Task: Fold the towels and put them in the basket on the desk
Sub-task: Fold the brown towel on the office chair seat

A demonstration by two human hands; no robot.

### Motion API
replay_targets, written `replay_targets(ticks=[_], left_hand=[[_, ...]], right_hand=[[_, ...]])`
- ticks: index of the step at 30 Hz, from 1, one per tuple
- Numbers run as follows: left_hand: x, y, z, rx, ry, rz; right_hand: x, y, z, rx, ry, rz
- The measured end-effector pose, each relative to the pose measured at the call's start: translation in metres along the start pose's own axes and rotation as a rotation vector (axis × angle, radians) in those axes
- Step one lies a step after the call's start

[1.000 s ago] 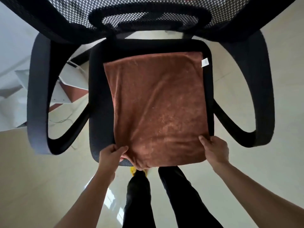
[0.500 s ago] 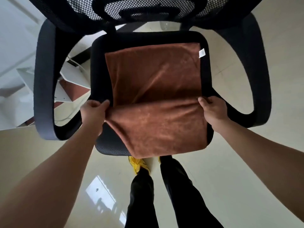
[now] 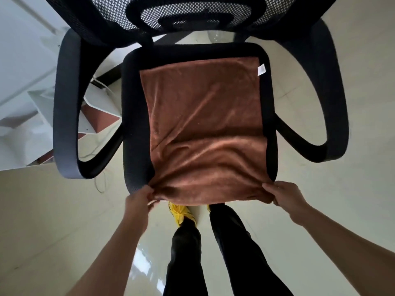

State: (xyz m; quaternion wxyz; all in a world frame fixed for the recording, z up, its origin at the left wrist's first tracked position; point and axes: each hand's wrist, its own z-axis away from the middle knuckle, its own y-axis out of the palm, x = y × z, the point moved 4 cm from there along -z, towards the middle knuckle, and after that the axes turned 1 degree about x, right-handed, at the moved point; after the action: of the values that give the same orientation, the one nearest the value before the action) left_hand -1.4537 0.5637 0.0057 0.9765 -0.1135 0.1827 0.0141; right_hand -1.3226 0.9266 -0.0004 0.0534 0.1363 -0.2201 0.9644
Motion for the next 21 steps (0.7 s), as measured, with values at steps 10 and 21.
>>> replay_targets(ticks=[10,21], left_hand=[[-0.106,0.006,-0.054,-0.094,0.25,-0.011],[-0.014,0.017,-0.017,-0.073,0.254,-0.305]], right_hand=[[0.102,0.014,-0.007,-0.103,-0.315,-0.133],[0.042,0.026,-0.006,-0.037,-0.214,0.084]])
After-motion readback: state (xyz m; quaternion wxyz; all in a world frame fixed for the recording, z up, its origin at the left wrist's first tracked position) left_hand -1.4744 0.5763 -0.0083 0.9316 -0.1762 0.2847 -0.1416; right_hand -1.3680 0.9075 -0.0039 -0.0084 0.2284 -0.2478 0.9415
